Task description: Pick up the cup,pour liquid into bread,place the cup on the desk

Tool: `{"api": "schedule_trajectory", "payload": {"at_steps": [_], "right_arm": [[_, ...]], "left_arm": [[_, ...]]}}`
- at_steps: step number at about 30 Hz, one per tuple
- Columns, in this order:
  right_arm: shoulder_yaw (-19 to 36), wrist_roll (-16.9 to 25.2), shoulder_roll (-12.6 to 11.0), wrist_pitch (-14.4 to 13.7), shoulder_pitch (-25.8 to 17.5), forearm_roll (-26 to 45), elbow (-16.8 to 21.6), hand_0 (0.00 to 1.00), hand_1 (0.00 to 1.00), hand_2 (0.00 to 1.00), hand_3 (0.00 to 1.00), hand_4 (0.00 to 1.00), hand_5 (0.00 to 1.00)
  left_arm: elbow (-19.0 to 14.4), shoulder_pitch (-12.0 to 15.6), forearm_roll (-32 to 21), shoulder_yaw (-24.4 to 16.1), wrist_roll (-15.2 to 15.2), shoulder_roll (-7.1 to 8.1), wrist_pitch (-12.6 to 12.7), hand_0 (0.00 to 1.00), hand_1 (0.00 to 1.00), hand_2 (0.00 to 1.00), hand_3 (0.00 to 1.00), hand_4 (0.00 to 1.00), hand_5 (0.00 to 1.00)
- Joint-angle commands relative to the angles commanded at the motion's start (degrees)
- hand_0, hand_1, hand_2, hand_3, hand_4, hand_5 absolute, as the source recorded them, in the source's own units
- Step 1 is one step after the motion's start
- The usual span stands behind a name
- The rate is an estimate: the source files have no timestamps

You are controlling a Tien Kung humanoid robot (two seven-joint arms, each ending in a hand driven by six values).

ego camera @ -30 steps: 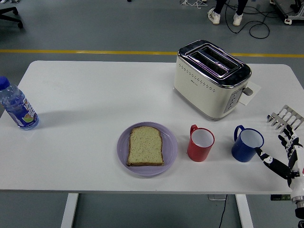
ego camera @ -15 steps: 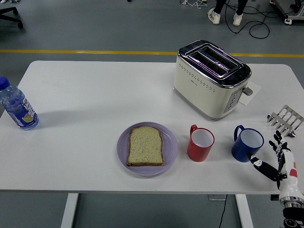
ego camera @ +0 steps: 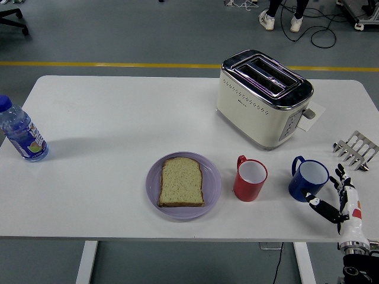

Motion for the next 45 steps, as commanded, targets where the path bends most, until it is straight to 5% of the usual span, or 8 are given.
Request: {"api": "schedule_trajectory", "payload": {"at_steps": [15,45], "right_arm": [[-2.4,0.7,2.4,-1.4,5.5,2.5,-4.5,0.984,0.883,0.976,0.998,0.997,0.071],[-6.9,3.0,3.5,-2.0,10.7,7.8,-11.3,0.966,0.852,0.927,0.998,0.995,0.095]], "left_arm": [[-0.1,-0.3,0.1,-0.7,0.0,0.05,0.0,0.633,0.641,0.65,0.503,0.24,0.855],[-0.1,-0.3,-0.1,-1.2,0.0,-0.16,0.0,0.633,0.641,0.651,0.504,0.24,0.856]]}}
